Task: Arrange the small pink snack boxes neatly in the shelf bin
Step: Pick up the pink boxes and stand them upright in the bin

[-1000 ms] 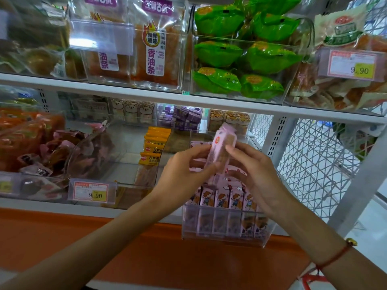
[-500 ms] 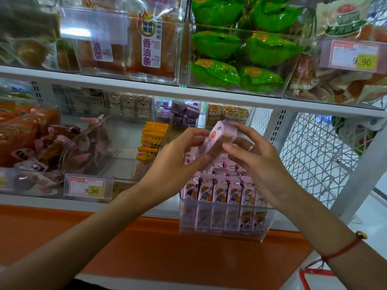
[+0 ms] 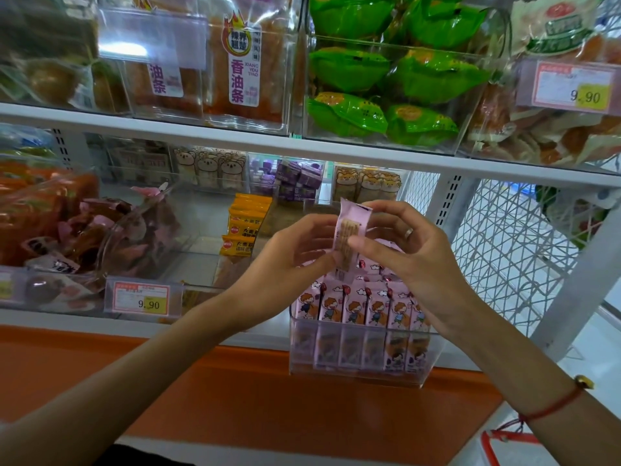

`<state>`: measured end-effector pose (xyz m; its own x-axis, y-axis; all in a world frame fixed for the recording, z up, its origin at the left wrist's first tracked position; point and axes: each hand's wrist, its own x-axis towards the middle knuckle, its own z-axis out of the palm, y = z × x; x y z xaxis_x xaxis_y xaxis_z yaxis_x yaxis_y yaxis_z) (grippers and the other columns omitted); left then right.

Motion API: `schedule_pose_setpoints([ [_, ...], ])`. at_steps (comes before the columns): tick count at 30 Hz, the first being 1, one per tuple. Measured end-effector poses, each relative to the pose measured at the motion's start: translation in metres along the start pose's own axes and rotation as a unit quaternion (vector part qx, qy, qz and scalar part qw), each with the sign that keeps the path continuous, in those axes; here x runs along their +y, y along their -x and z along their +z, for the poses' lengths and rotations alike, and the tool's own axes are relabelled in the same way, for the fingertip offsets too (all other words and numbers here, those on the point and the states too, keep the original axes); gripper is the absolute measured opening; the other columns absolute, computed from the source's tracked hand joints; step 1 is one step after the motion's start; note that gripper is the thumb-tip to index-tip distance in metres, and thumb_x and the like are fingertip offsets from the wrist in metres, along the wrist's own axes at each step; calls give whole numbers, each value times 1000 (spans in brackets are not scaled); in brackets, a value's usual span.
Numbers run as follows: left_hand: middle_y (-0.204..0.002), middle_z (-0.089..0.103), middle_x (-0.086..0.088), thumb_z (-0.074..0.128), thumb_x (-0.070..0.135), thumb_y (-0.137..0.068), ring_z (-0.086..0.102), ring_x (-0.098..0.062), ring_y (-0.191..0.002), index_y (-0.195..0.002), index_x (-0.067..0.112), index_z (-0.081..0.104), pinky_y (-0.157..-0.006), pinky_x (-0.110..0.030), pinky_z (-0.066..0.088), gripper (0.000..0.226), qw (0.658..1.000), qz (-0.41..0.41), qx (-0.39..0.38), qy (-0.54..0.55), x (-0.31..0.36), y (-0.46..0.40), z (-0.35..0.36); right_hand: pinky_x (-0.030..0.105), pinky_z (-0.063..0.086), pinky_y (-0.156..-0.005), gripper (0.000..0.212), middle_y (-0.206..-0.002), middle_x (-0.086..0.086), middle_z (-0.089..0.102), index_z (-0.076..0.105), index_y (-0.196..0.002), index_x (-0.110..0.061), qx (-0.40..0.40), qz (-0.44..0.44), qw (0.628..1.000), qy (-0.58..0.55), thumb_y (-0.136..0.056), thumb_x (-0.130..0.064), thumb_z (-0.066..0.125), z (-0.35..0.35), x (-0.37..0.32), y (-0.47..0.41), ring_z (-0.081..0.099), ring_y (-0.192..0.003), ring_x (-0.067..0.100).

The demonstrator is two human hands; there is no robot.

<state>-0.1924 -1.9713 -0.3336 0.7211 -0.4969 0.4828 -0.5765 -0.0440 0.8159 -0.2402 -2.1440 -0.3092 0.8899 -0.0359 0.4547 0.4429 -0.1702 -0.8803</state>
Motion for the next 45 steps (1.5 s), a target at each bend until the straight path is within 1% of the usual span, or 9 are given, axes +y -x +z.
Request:
schedule_pose_setpoints([
  [4, -115, 66, 10, 61, 11, -88, 62, -3, -108, -123, 22, 53, -91, -19, 50, 37, 1000, -8, 0, 16, -1, 0, 2, 20, 53, -76, 51, -90, -13, 68, 63, -106, -31, 5, -5, 1000, 8, -57, -38, 76, 0, 0, 0, 66, -88, 3],
  [9, -105, 68, 10, 69, 34, -71, 67, -2, -97, -107, 25, 56, -79, -19, 55, 40, 991, -49, 106, 72, 0, -3, -3, 17, 49, -88, 80, -122, -14, 57, 38, -134, -37, -40, 17, 993, 109, -64, -37, 79, 7, 8, 2, 56, -110, -1],
  [12, -105, 69, 5, 72, 41, -66, 69, -5, -93, -106, 19, 59, -72, -19, 56, 47, 984, -96, 127, 78, -1, -2, -1, 5, 46, -79, 54, -116, -18, 58, 47, -119, -36, -33, -6, 989, 146, -75, -29, 77, 14, 13, 4, 56, -103, -7],
  [15, -112, 68, 0, 75, 47, -62, 69, -10, -96, -115, 17, 56, -74, -23, 57, 64, 980, -114, 123, 108, -1, -1, -1, 18, 55, -75, 31, -105, -13, 64, 53, -101, -38, -13, -1, 992, 126, -77, -28, 71, 14, 11, 2, 64, -94, 2],
  [19, -133, 58, 0, 79, 44, -66, 59, -15, -119, -141, 29, 38, -95, -35, 50, 86, 969, -115, 103, 195, 0, -4, -9, 24, 56, -79, 29, -106, -4, 67, 57, -117, -25, -29, 97, 993, 61, -88, -28, 58, 9, 14, -1, 66, -95, 12],
  [23, -122, 66, 1, 73, 31, -70, 65, -16, -110, -127, 30, 54, -83, -28, 56, 60, 964, -113, 134, 198, 4, -3, -11, 26, 49, -80, 36, -100, 7, 66, 63, -115, -11, -56, 189, 980, -17, -88, -33, 53, 4, 13, -1, 62, -89, 18],
  [30, -91, 73, 5, 74, 40, -65, 71, -10, -88, -108, 19, 62, -67, -21, 57, 50, 956, -131, 204, 164, 8, -1, -6, 22, 51, -78, 49, -104, -2, 69, 63, -109, -30, -48, 160, 985, 45, -63, -48, 66, 6, 11, 1, 67, -87, 6],
  [38, -104, 72, 2, 74, 35, -71, 70, -10, -94, -114, 18, 57, -77, -24, 58, 50, 967, -136, 170, 135, 8, -1, -8, 40, 52, -93, 50, -103, 2, 70, 62, -105, -26, 42, 150, 988, 6, -58, -38, 75, 3, 14, 0, 70, -86, 17],
  [45, -102, 71, 6, 68, 16, -85, 68, -4, -94, -111, 19, 63, -80, -17, 55, 27, 968, -32, 239, 66, 9, -4, -13, 16, 45, -70, 49, -106, -12, 61, 51, -122, -26, 107, 92, 983, 119, -78, -30, 74, -3, 23, -13, 59, -95, 0],
])
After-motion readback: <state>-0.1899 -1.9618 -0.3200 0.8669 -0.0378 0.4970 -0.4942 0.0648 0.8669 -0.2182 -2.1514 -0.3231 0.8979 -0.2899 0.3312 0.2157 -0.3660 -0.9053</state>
